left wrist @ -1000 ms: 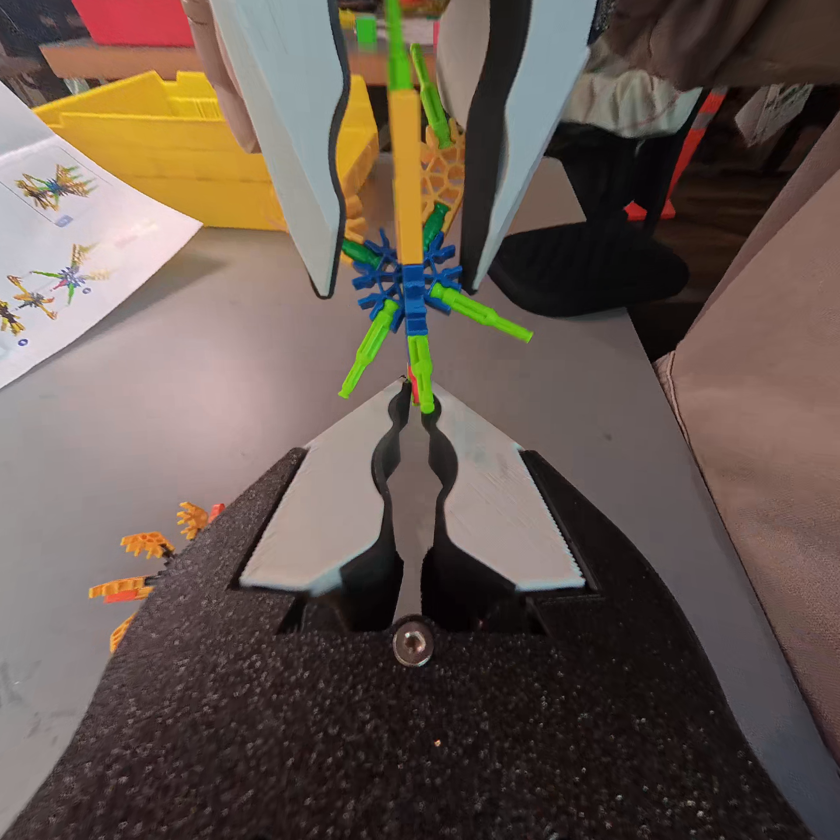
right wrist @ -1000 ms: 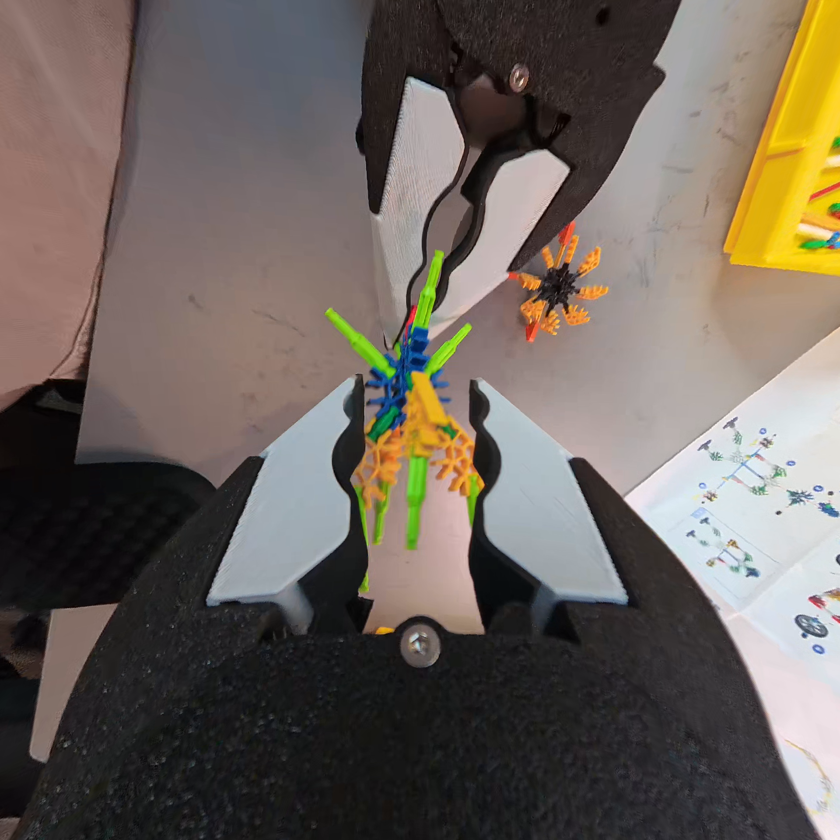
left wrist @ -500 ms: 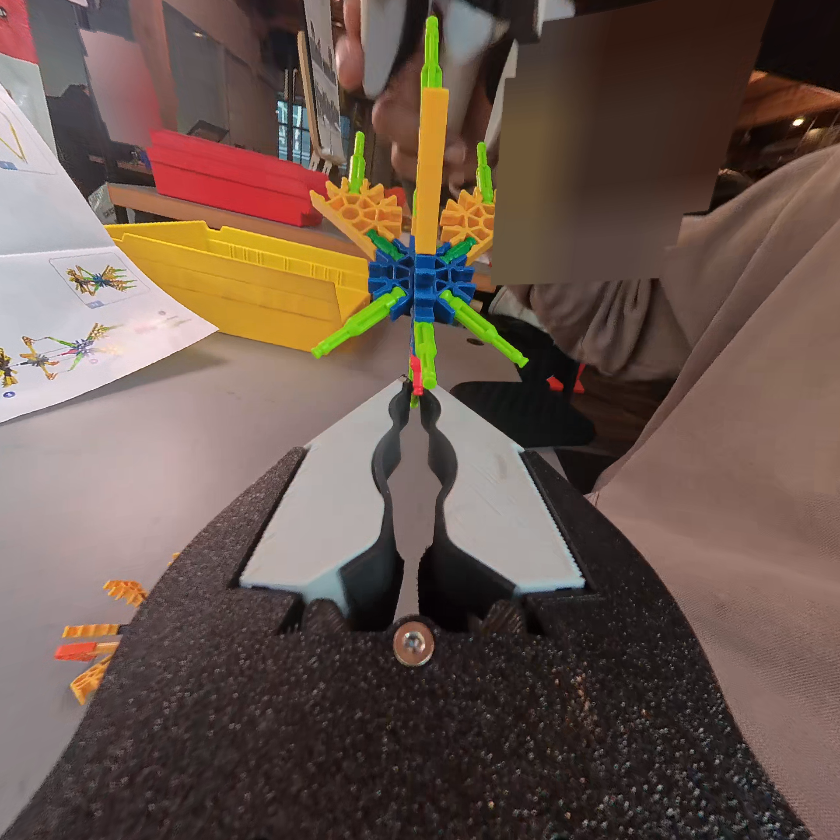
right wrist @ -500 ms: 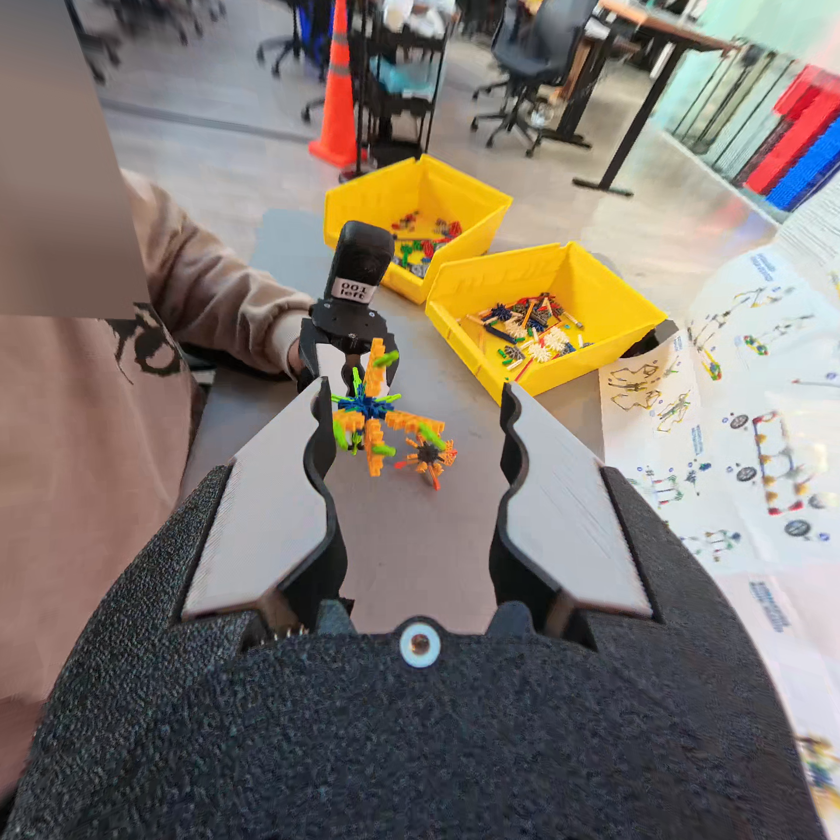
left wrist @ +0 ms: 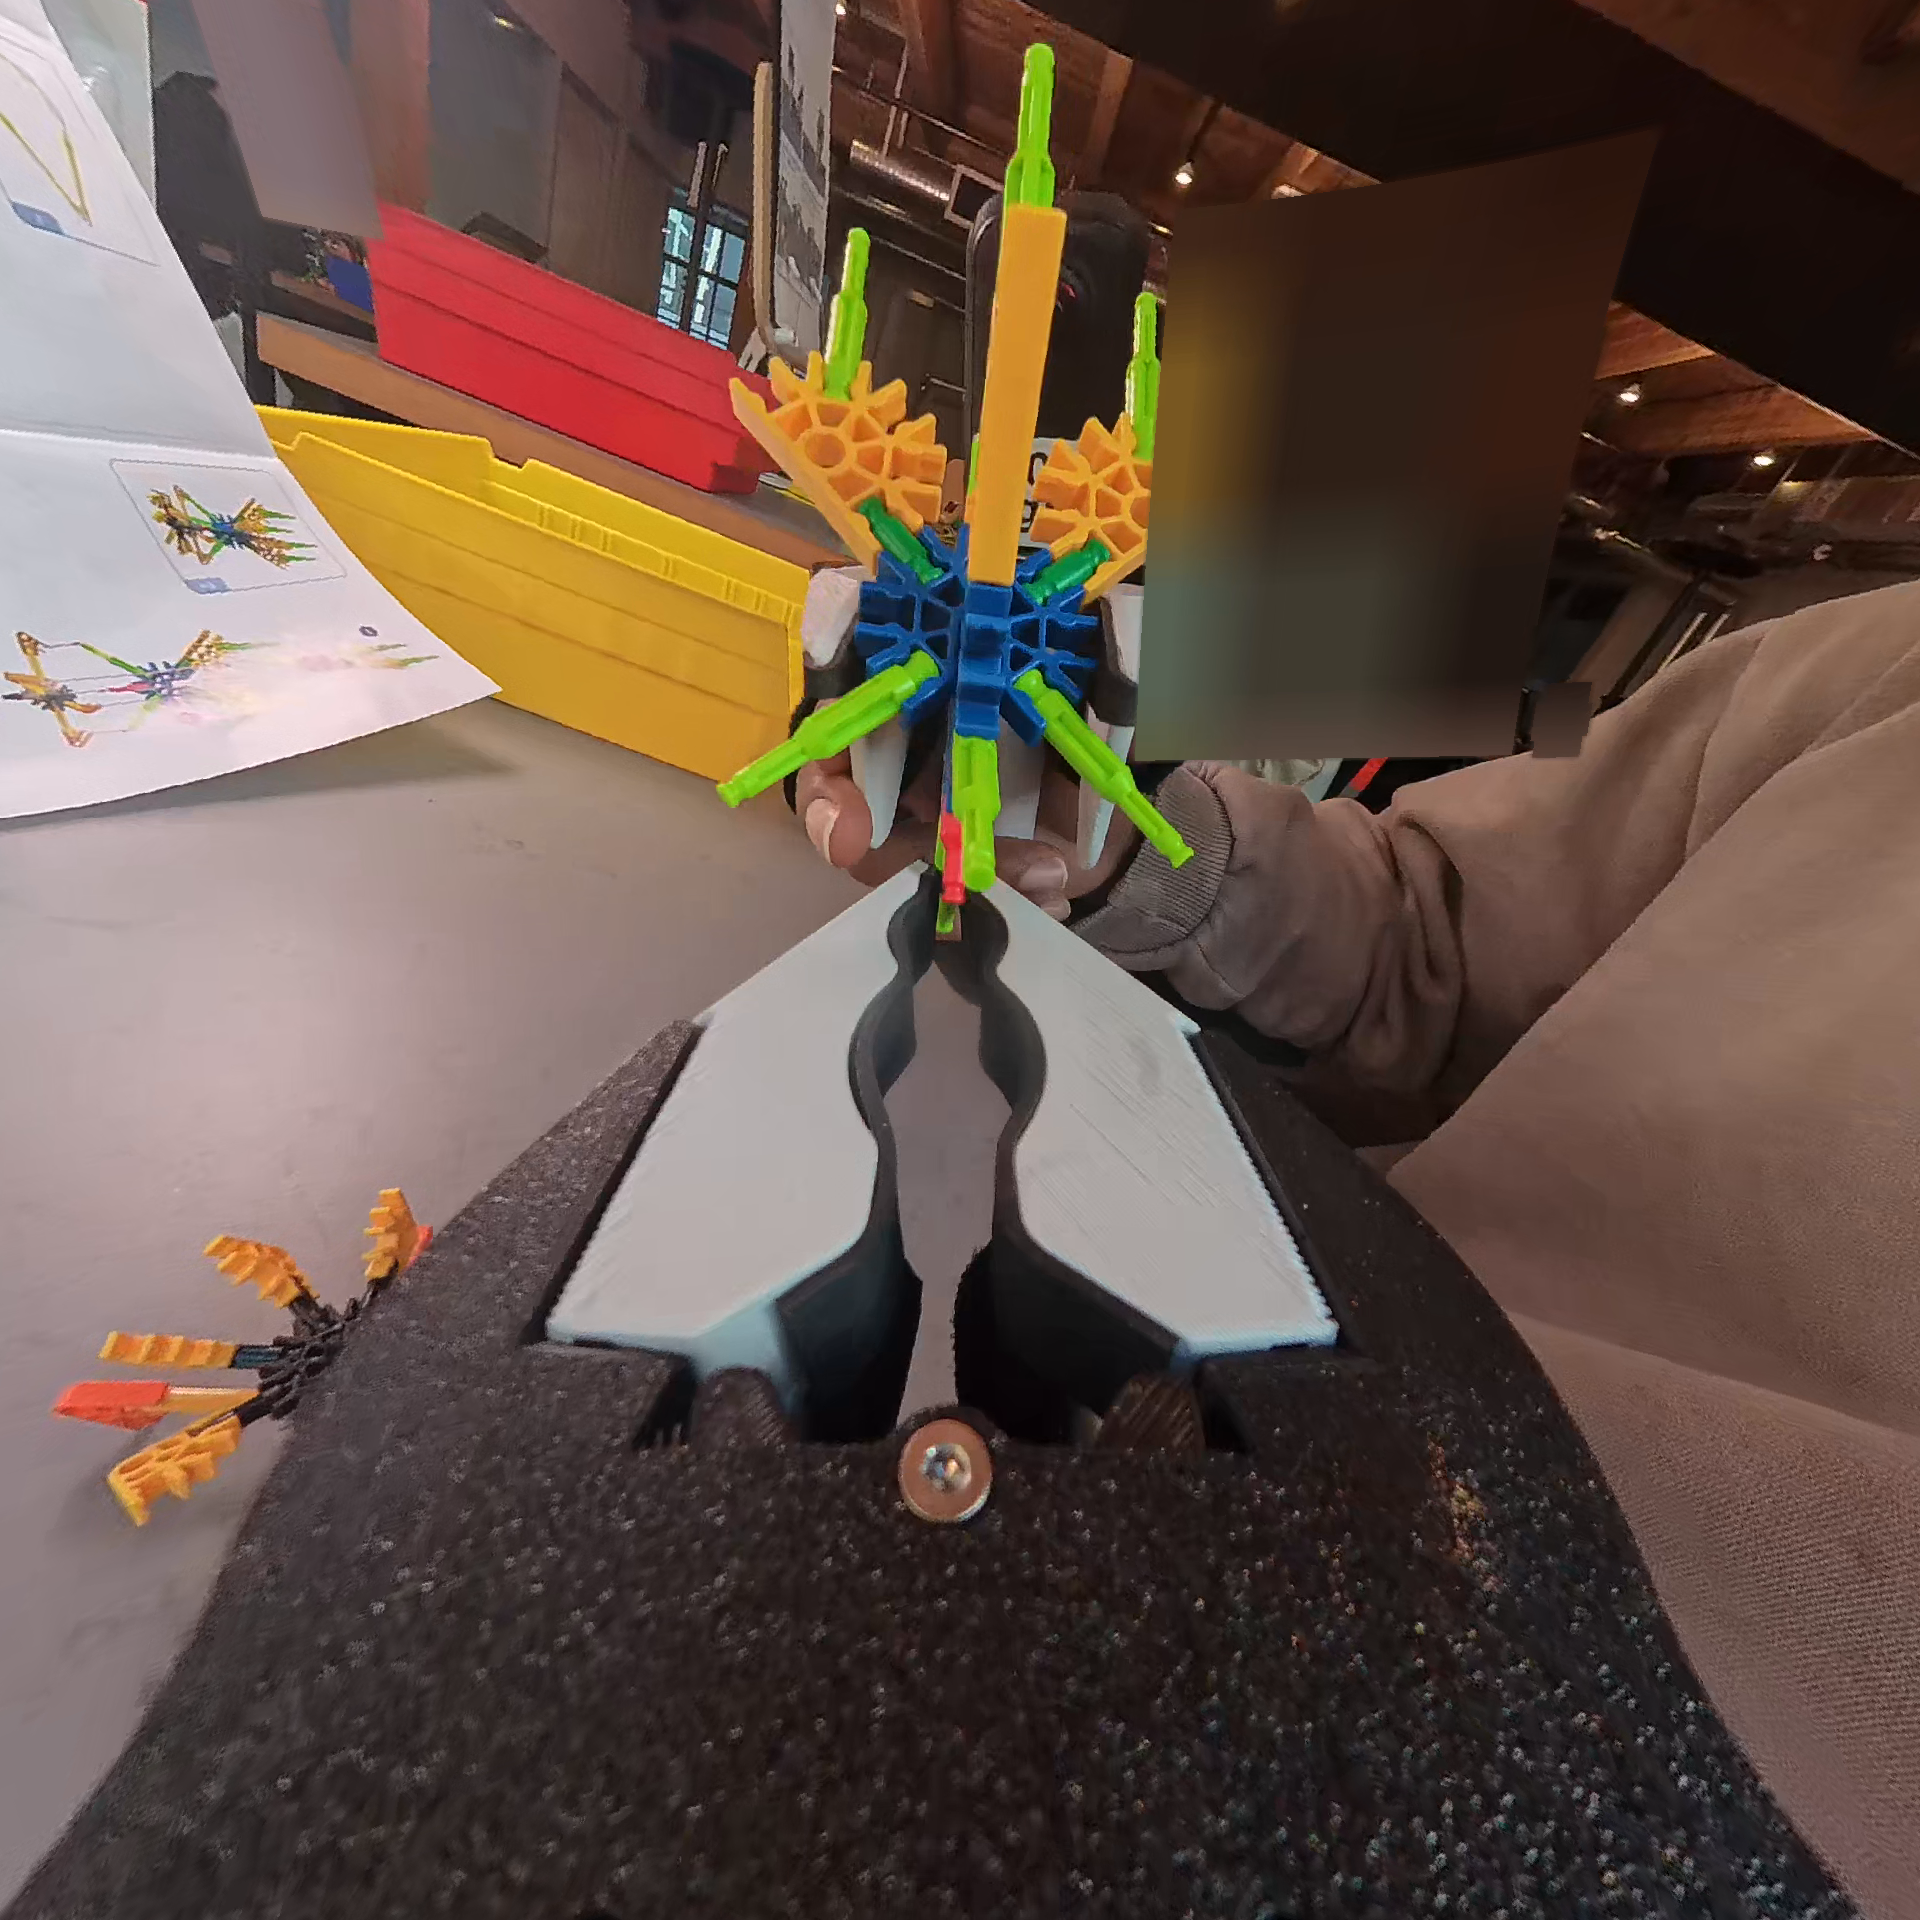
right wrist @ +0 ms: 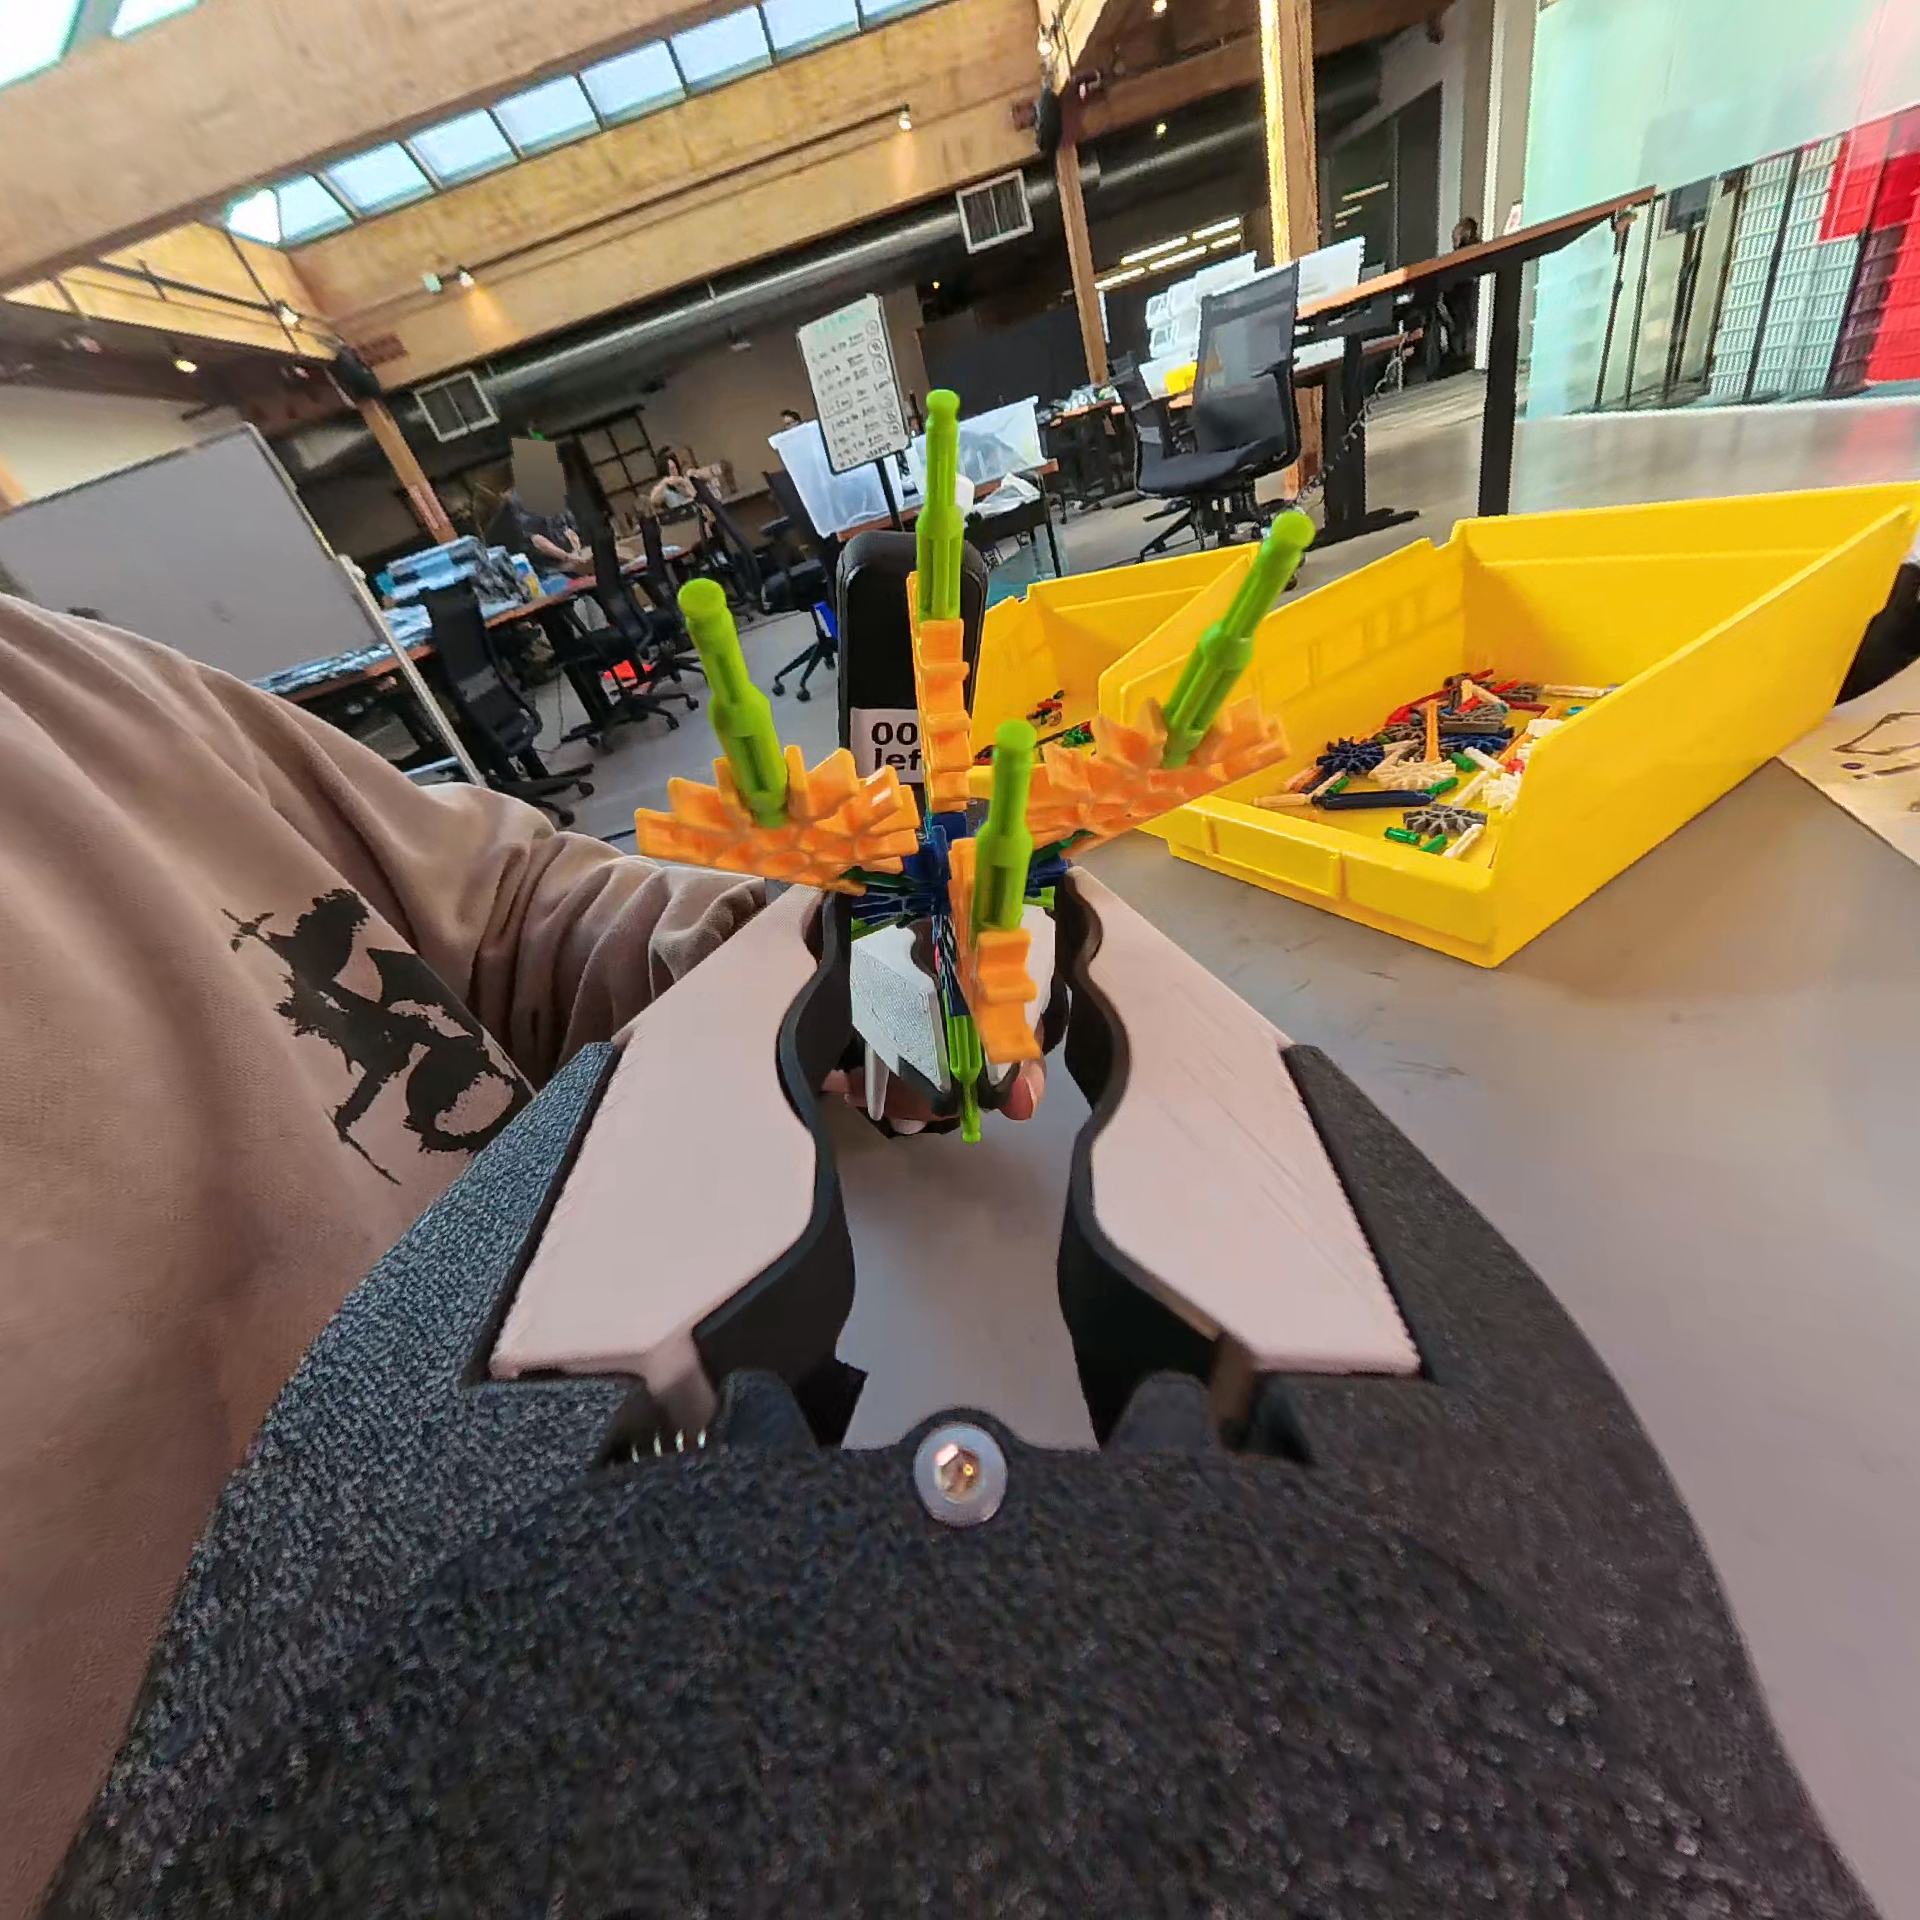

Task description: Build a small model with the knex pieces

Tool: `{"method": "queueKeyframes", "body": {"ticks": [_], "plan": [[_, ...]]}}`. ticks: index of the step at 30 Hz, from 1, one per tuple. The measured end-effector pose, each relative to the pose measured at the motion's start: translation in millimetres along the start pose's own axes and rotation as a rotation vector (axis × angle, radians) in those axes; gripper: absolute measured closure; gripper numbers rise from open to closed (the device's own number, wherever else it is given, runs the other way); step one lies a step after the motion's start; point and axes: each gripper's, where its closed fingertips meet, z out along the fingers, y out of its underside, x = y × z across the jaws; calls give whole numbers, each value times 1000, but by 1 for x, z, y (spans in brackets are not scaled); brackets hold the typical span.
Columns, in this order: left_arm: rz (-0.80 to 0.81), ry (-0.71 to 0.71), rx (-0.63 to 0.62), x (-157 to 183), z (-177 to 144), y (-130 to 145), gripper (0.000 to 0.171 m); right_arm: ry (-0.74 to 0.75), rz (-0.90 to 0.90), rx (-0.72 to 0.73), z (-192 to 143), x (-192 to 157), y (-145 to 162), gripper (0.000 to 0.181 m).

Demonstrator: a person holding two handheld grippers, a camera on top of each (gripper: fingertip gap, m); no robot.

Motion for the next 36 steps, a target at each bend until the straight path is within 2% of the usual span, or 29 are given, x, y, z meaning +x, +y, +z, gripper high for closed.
{"method": "queueKeyframes", "body": {"ticks": [10, 20, 28, 32, 36], "plan": [[12, -29, 6, -6, -5, -6, 165, 0, 10, -16, -13, 14, 6, 145], [11, -34, -55, -6, -2, 3, 166, -47, 24, -42, -6, 9, 19, 145], [-5, -30, -107, -9, -1, 12, 166, -20, -13, -103, -8, 12, 28, 145], [0, 2, -83, -5, 0, 11, 166, -11, -69, -170, -6, 9, 33, 145], [8, 62, -7, 6, -1, 0, 166, -7, -121, -240, -3, 0, 26, 144]]}}
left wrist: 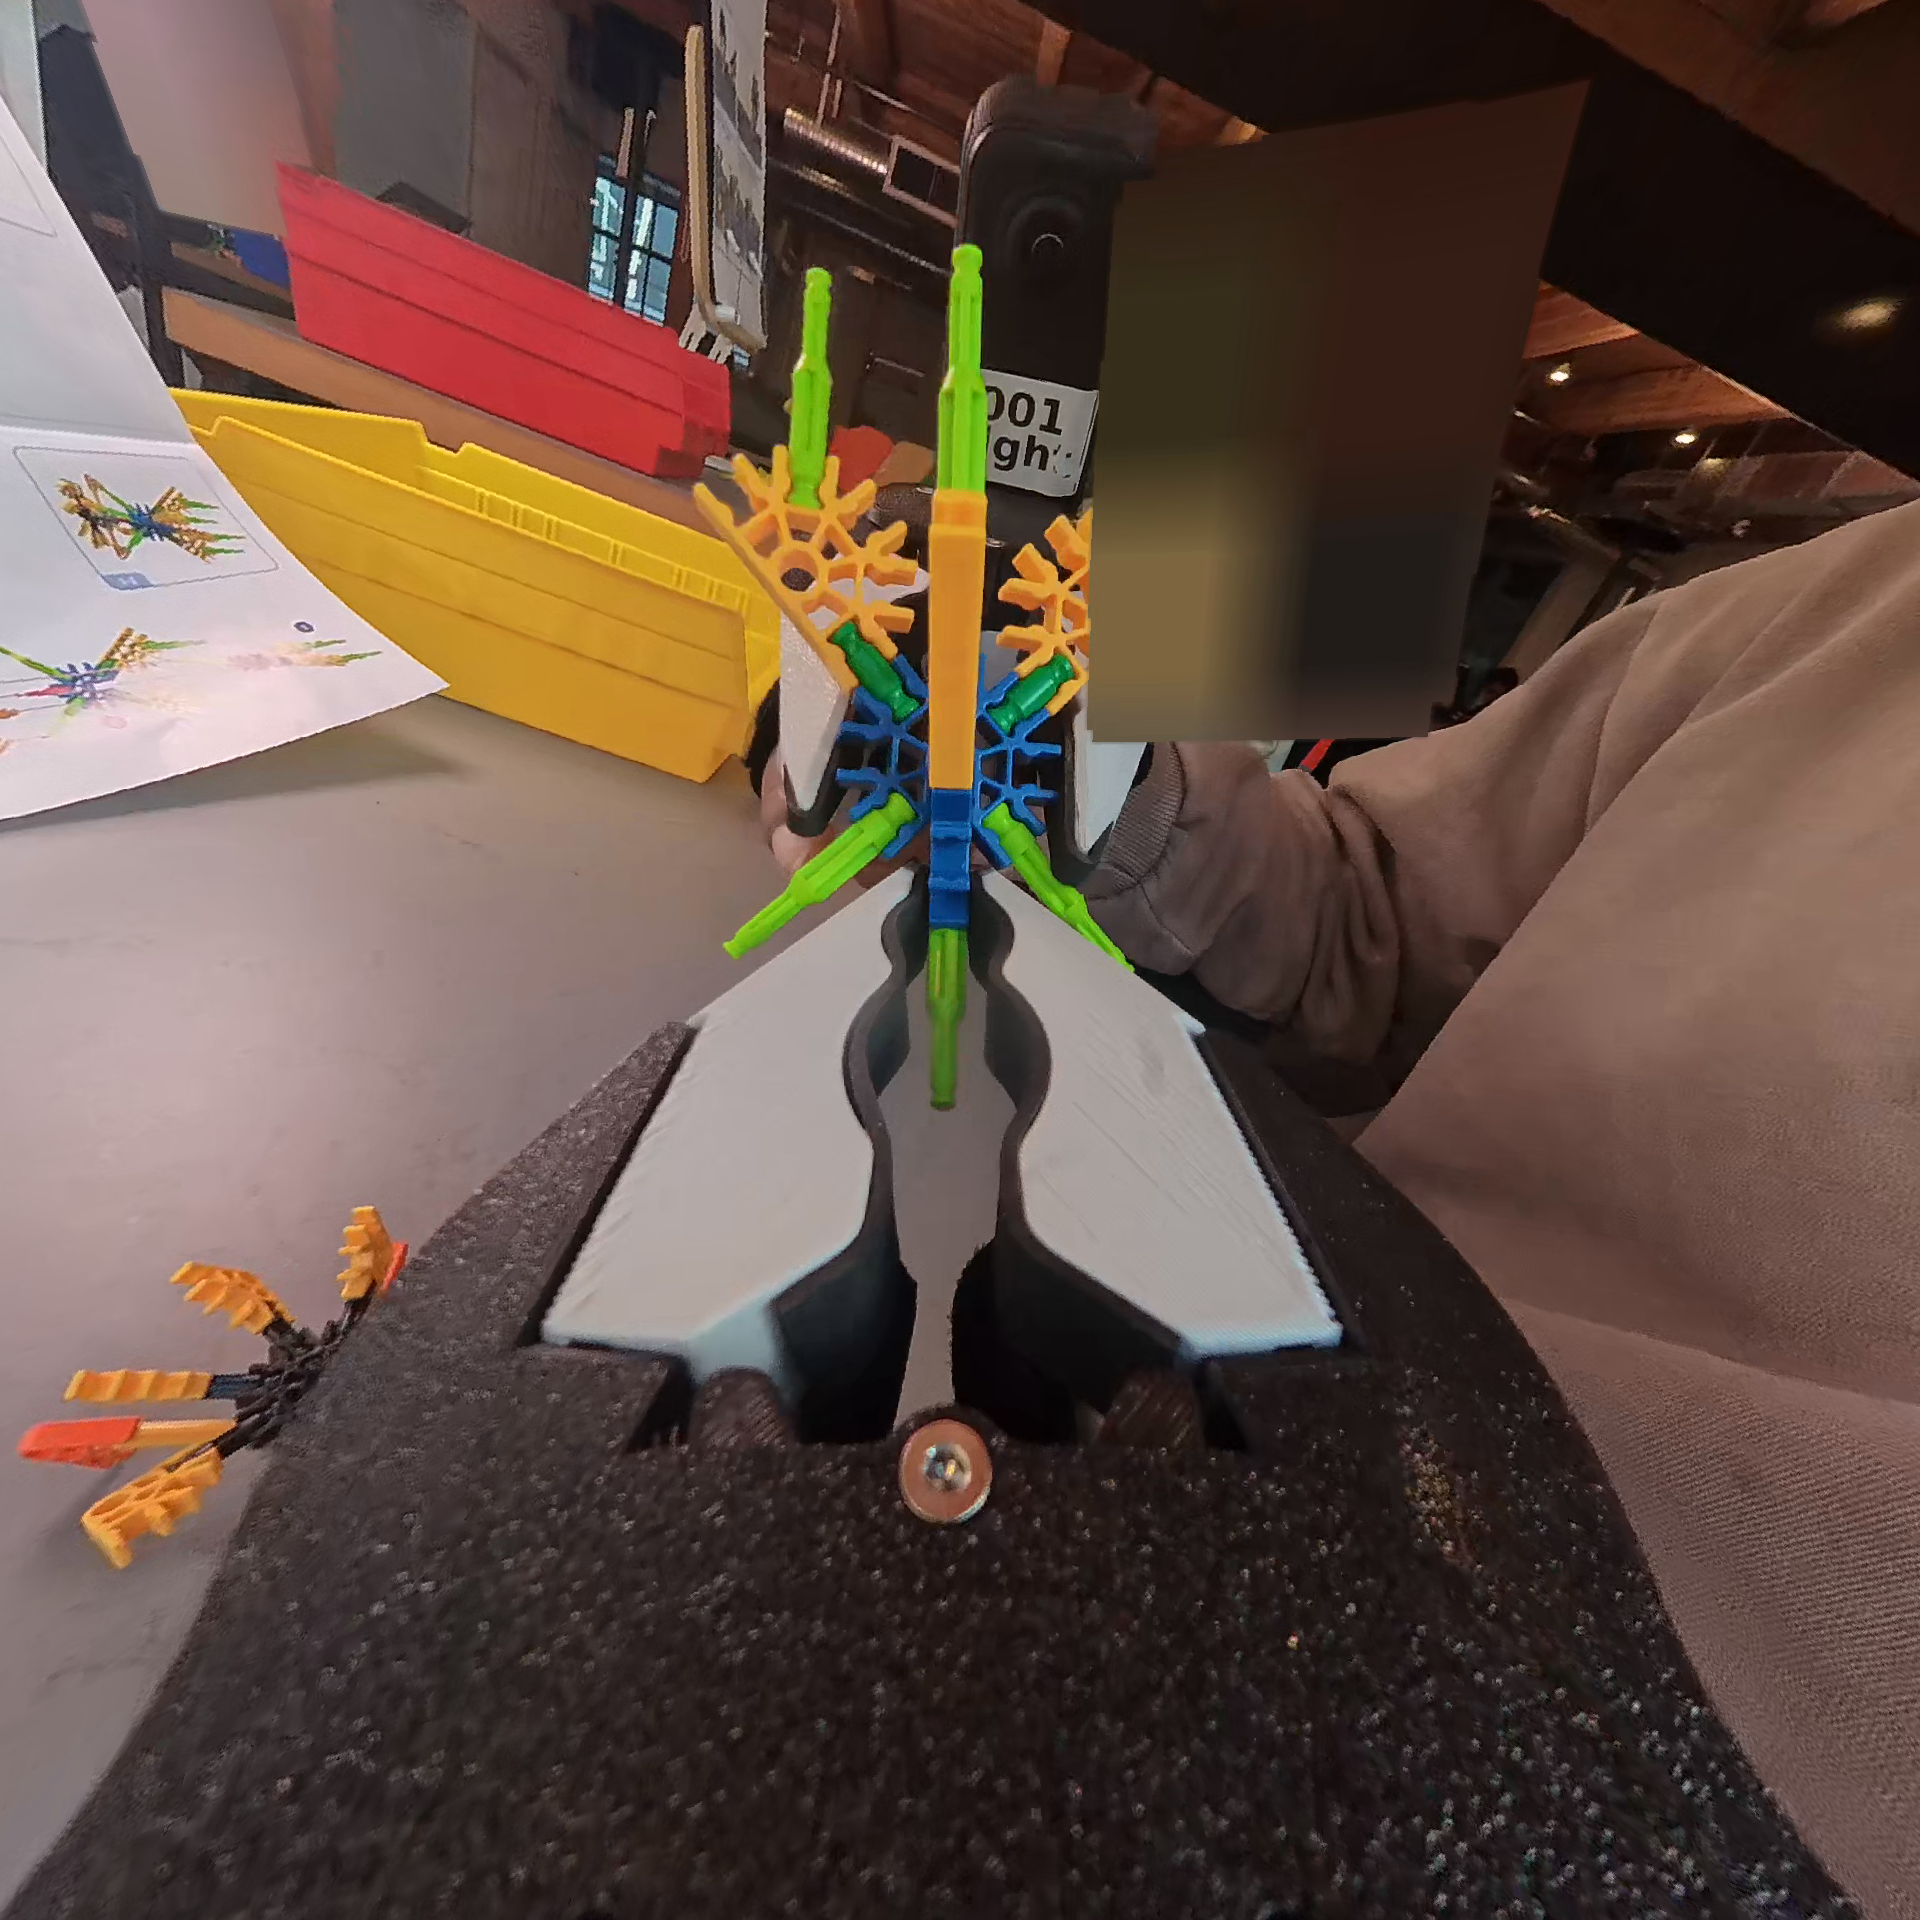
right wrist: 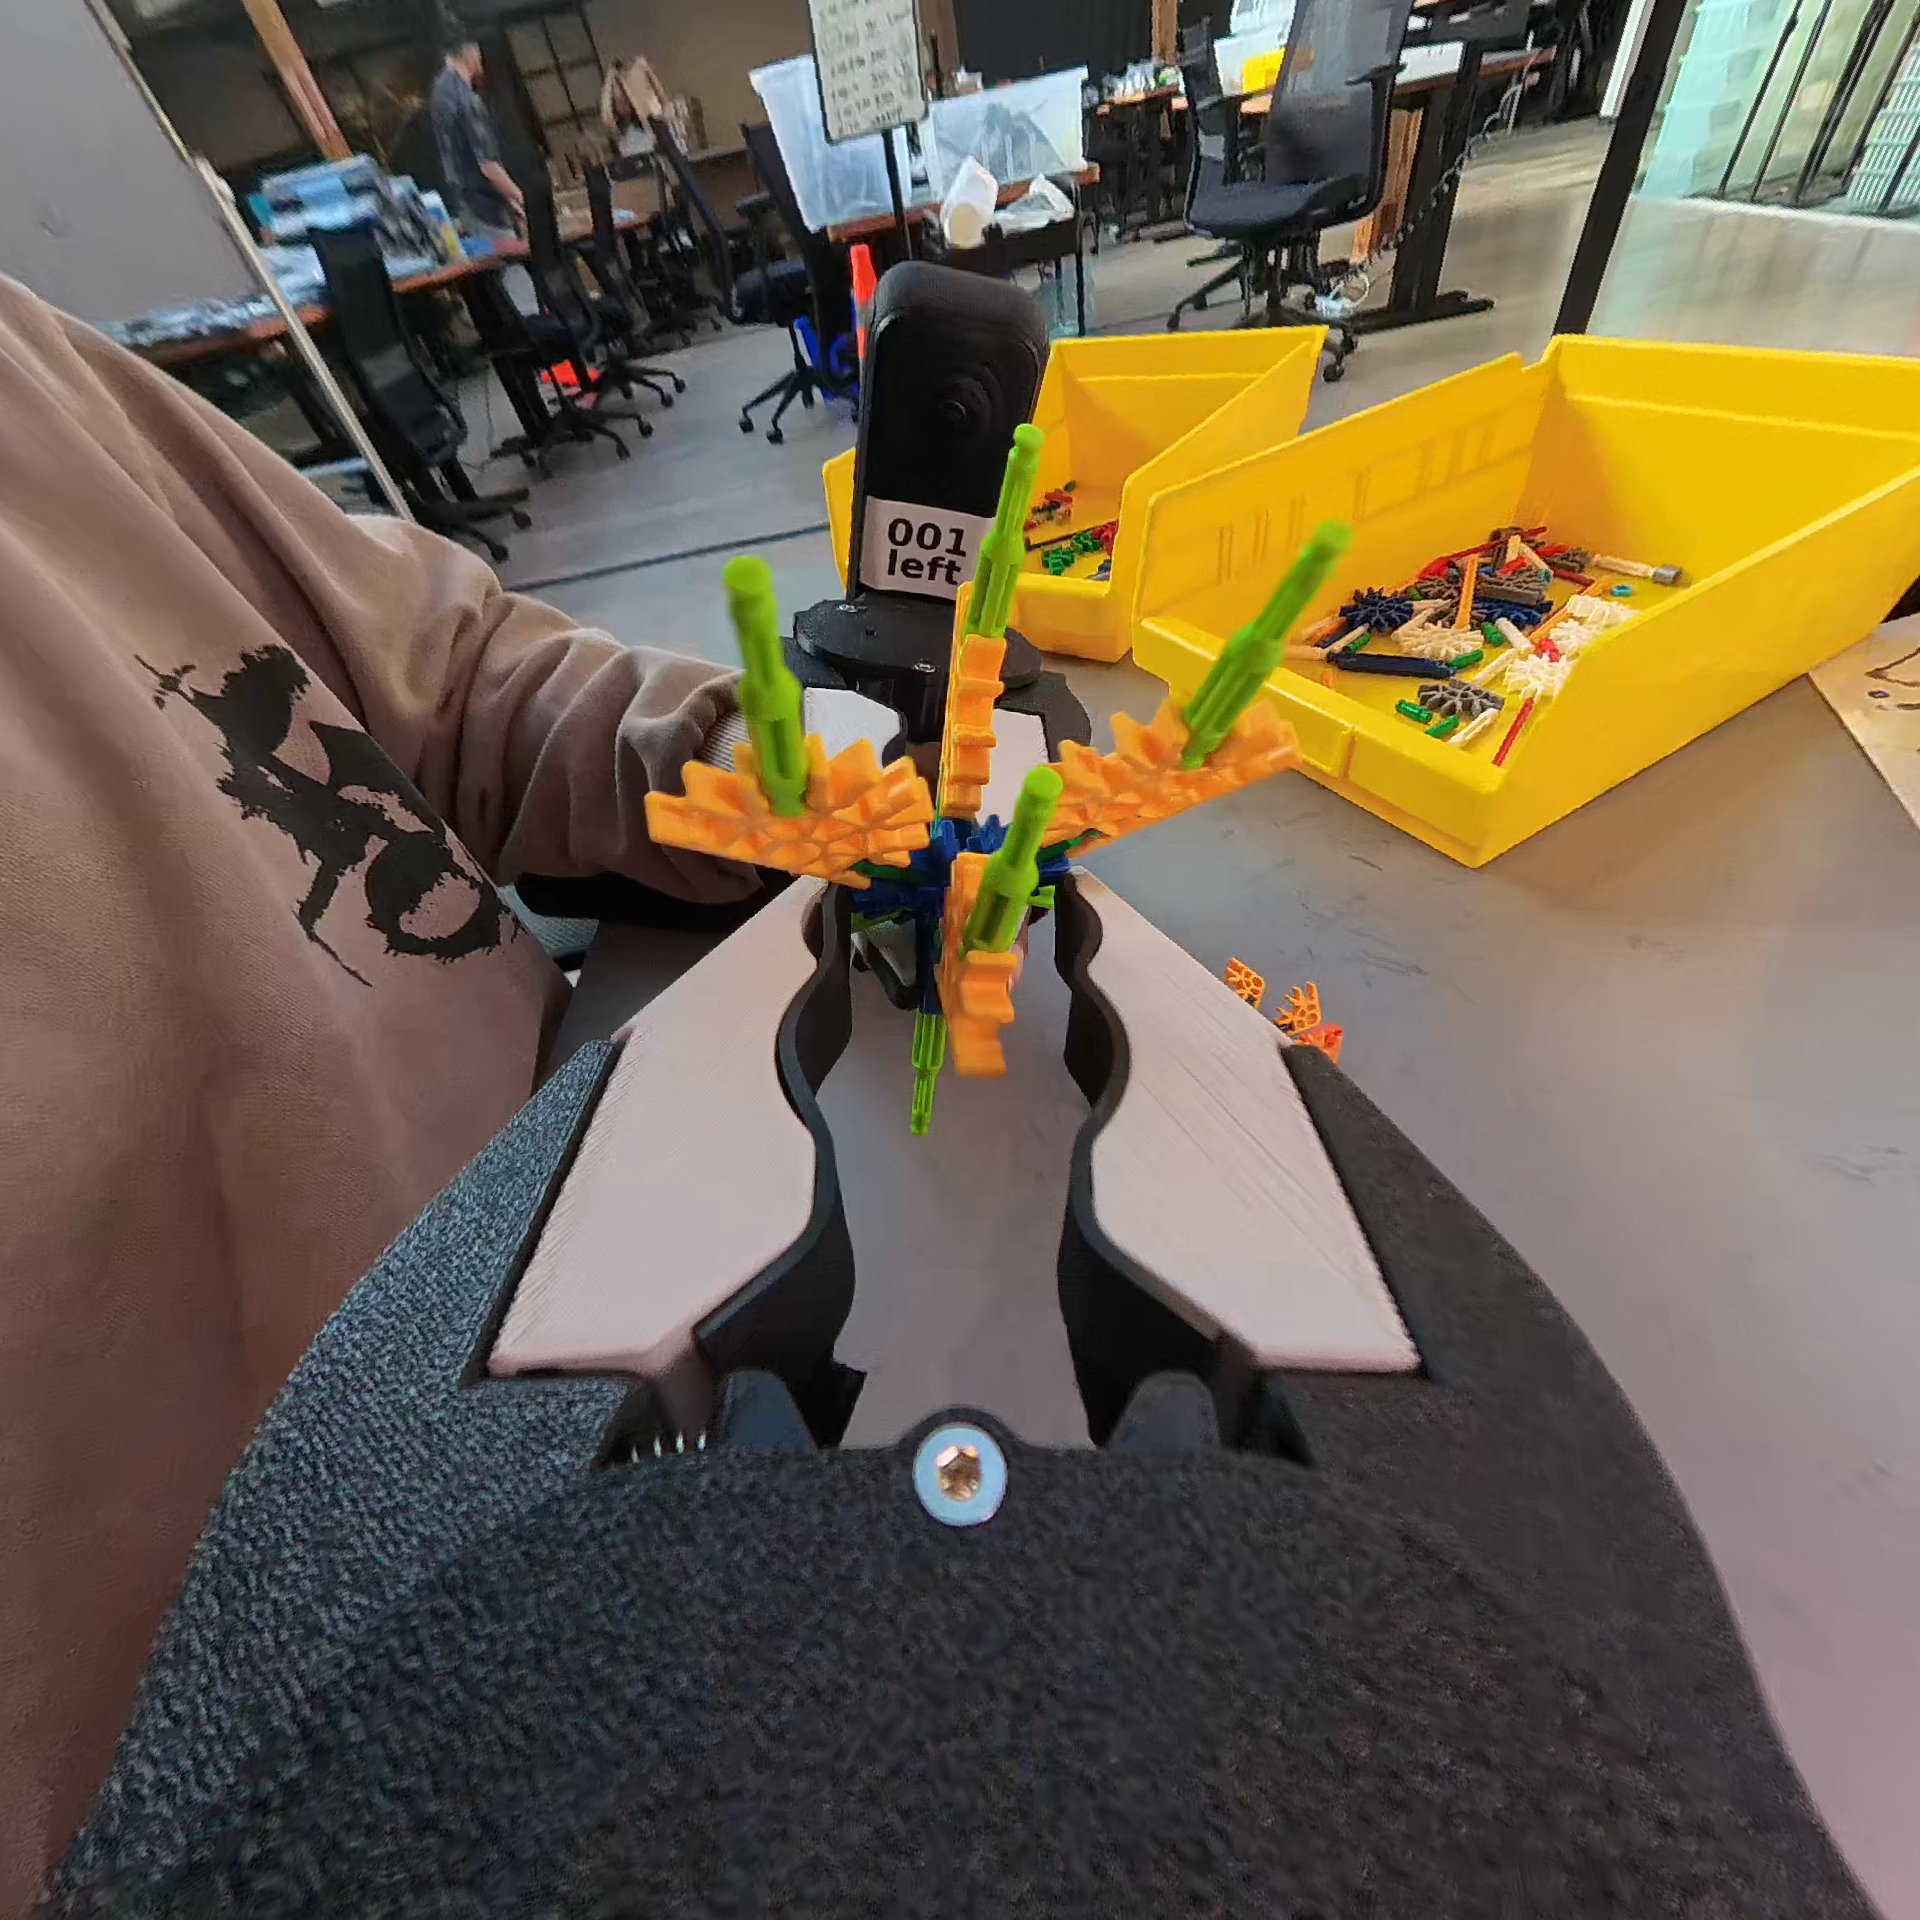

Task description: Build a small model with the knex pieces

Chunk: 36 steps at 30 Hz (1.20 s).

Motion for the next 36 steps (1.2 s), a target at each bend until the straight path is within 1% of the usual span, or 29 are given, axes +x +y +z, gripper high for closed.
{"method": "queueKeyframes", "body": {"ticks": [2, 4, 6, 8, 11, 13, 15, 19, 23, 27, 31, 34, 36], "plan": [[3, 34, 47, 7, -1, -8, 166, 12, -62, -55, 1, -6, -5, 139], [-7, 68, 99, 13, -4, -17, 166, 26, -120, -88, 2, -12, -13, 123], [-13, 78, 144, 14, -8, -25, 166, 27, -142, -80, -2, -15, -23, 120], [-14, 76, 171, 14, -13, -31, 166, 18, -123, -43, -11, -16, -34, 127], [-5, 75, 192, 14, -16, -36, 166, 37, -64, 30, -22, -8, -43, 155], [3, 73, 183, 15, -15, -35, 166, 19, -17, 93, -23, -8, -48, 167], [8, 69, 171, 16, -13, -33, 166, 14, -1, 112, -20, -9, -48, 175], [-4, 60, 172, 14, -16, -36, 165, 13, -35, 141, -17, -10, -51, 178], [35, 33, 179, 13, -20, -40, 165, -2, -37, 196, -22, -10, -60, 178], [48, 26, 174, 13, -21, -41, 163, -12, -46, 191, -28, -9, -66, 178], [59, 18, 176, 15, -20, -42, 163, -18, -74, 215, -33, -10, -79, 178], [74, -11, 197, 14, -22, -47, 169, -27, -72, 241, -31, -11, -82, 178], [69, -23, 204, 11, -24, -49, 169, -27, -48, 271, -29, -9, -83, 178]]}}
